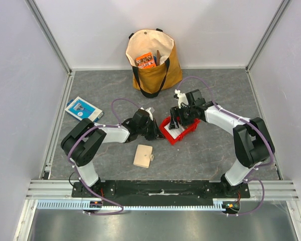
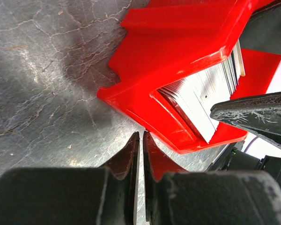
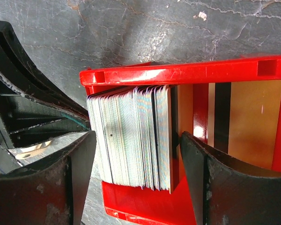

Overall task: Put the credit cards into the card holder
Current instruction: Pick up the credit card from the storage box, then insert the credit card into the card holder.

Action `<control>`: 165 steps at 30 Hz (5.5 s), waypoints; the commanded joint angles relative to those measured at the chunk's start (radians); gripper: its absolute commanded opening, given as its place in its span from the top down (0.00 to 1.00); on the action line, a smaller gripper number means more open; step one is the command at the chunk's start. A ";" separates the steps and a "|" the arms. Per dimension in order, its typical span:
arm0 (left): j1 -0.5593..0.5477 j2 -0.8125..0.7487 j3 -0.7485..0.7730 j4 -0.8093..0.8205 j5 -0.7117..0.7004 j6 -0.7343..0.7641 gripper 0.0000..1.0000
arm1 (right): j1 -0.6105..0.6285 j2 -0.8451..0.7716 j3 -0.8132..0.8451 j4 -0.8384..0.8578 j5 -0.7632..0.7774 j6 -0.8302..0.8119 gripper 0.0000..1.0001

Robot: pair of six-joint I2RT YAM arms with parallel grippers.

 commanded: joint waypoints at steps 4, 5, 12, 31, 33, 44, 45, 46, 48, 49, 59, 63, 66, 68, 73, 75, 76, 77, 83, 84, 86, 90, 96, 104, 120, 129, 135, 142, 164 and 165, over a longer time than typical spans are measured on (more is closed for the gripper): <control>-0.004 0.002 0.048 0.048 0.016 -0.022 0.89 | 0.008 -0.059 0.044 -0.027 -0.021 0.011 0.21; -0.004 0.002 0.048 0.048 0.016 -0.022 0.89 | 0.009 -0.056 0.046 -0.028 -0.021 0.008 0.22; -0.005 0.000 0.053 0.041 0.016 -0.021 0.90 | 0.008 -0.054 0.041 -0.031 -0.004 0.015 0.27; -0.004 0.019 0.067 0.039 0.030 -0.021 0.90 | -0.012 -0.051 0.030 -0.014 -0.062 0.054 0.51; -0.004 0.020 0.067 0.038 0.030 -0.021 0.90 | -0.021 -0.050 0.027 -0.014 -0.073 0.058 0.50; -0.004 0.026 0.070 0.038 0.033 -0.021 0.90 | -0.058 -0.025 0.013 -0.010 -0.114 0.072 0.54; -0.004 0.028 0.071 0.039 0.033 -0.021 0.90 | -0.063 -0.024 0.012 -0.008 -0.116 0.074 0.55; -0.004 0.029 0.071 0.039 0.034 -0.021 0.90 | -0.064 -0.024 0.010 -0.008 -0.119 0.077 0.55; -0.004 0.031 0.074 0.039 0.036 -0.022 0.90 | -0.069 -0.019 0.007 -0.005 -0.121 0.081 0.54; -0.004 0.032 0.076 0.039 0.036 -0.022 0.90 | -0.072 -0.017 0.006 -0.002 -0.121 0.084 0.55; -0.004 0.036 0.076 0.038 0.037 -0.022 0.90 | -0.092 -0.011 0.000 0.013 -0.134 0.098 0.71; -0.004 0.039 0.076 0.038 0.039 -0.022 0.90 | -0.098 -0.016 0.000 0.015 -0.139 0.103 0.74; -0.004 0.039 0.074 0.039 0.039 -0.022 0.90 | -0.103 -0.014 0.000 0.021 -0.139 0.106 0.83; -0.004 0.040 0.076 0.039 0.043 -0.022 0.90 | -0.104 -0.013 -0.002 0.021 -0.127 0.110 0.89; -0.004 0.042 0.074 0.039 0.043 -0.021 0.90 | -0.107 -0.014 -0.005 0.021 -0.049 0.117 0.96; -0.004 0.037 0.071 0.039 0.043 -0.021 0.90 | -0.106 -0.013 -0.002 0.018 -0.030 0.112 0.98; -0.004 0.036 0.070 0.039 0.043 -0.021 0.90 | -0.106 -0.013 -0.003 0.018 -0.015 0.110 0.99; -0.004 0.036 0.068 0.039 0.043 -0.021 0.90 | -0.104 -0.014 -0.003 0.018 -0.004 0.104 0.99; -0.004 0.034 0.071 0.039 0.045 -0.019 0.90 | -0.029 -0.043 -0.011 0.015 0.221 0.077 1.00; -0.004 0.034 0.071 0.039 0.045 -0.017 0.90 | -0.014 -0.042 -0.011 0.016 0.264 0.075 1.00; -0.004 0.031 0.073 0.039 0.046 -0.017 0.90 | 0.006 -0.040 -0.014 0.016 0.347 0.071 1.00; -0.004 0.033 0.076 0.039 0.048 -0.017 0.90 | 0.020 -0.021 -0.019 0.016 0.401 0.061 0.99; -0.005 0.033 0.076 0.039 0.049 -0.017 0.90 | 0.049 -0.002 -0.019 0.001 0.415 0.048 0.96; -0.004 0.034 0.076 0.042 0.051 -0.017 0.90 | 0.049 -0.001 -0.011 -0.007 0.387 0.034 0.87; -0.004 -0.059 0.037 -0.004 -0.021 0.013 0.60 | 0.049 -0.174 0.010 -0.007 0.593 0.034 1.00; -0.004 -0.191 -0.013 -0.080 -0.105 0.030 0.29 | 0.055 -0.355 0.014 -0.028 0.489 0.107 1.00; -0.004 -0.464 -0.076 -0.457 -0.402 0.082 0.10 | 0.250 -0.520 -0.115 0.043 0.448 0.441 1.00; 0.004 -0.776 -0.232 -0.686 -0.535 0.042 0.28 | 0.630 -0.467 -0.284 0.268 0.729 0.817 1.00; 0.007 -0.724 -0.366 -0.568 -0.348 0.062 0.98 | 0.775 -0.232 -0.259 0.203 0.877 0.929 1.00; 0.004 -0.727 -0.365 -0.562 -0.345 0.062 0.98 | 0.773 -0.231 -0.270 0.205 0.874 0.939 1.00</control>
